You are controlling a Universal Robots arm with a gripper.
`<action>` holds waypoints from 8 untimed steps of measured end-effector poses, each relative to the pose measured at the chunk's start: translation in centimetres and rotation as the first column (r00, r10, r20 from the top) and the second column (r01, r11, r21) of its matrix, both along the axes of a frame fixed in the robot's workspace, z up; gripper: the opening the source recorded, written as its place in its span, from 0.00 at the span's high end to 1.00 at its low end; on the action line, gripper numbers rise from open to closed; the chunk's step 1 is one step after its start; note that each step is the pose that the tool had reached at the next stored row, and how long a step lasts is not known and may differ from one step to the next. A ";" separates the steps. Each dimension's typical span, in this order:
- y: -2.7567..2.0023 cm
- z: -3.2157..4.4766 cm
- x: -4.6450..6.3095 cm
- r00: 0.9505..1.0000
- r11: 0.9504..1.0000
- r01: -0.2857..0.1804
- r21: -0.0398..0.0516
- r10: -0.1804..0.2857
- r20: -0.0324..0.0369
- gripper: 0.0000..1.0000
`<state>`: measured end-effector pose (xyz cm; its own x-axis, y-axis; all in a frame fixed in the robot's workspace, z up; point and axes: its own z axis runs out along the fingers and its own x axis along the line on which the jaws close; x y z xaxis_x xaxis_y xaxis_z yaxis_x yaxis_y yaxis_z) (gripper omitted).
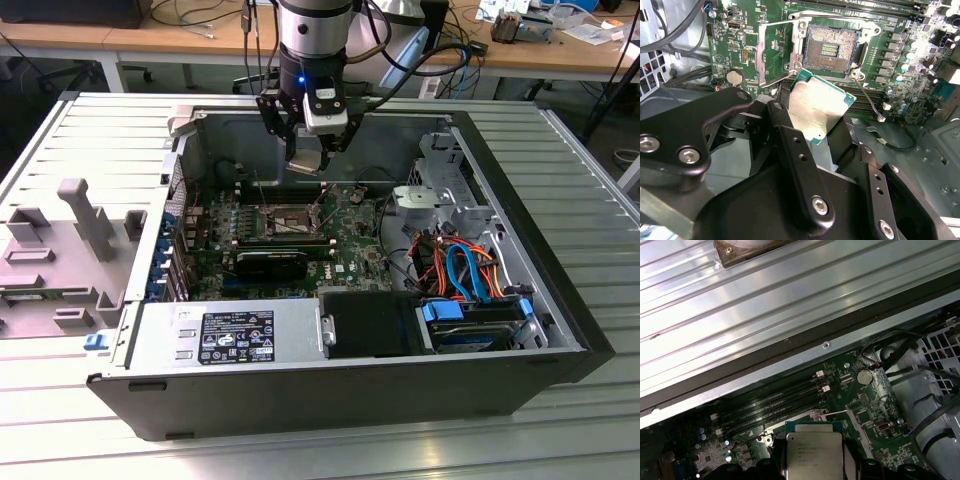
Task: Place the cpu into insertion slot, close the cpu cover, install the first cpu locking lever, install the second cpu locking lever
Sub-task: 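Place the cpu into insertion slot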
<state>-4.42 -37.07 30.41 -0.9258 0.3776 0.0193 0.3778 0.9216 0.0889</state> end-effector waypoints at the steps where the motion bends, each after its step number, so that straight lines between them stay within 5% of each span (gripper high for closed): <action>1: 0.00 0.00 0.0 1.000 1.000 0.001 0.000 -0.001 0.000 0.46; 8: 0.00 -0.01 0.0 1.000 1.000 0.007 0.000 -0.007 0.000 0.46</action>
<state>-4.42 -37.07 30.40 -0.9230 0.3842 0.0193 0.3844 0.9189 0.0889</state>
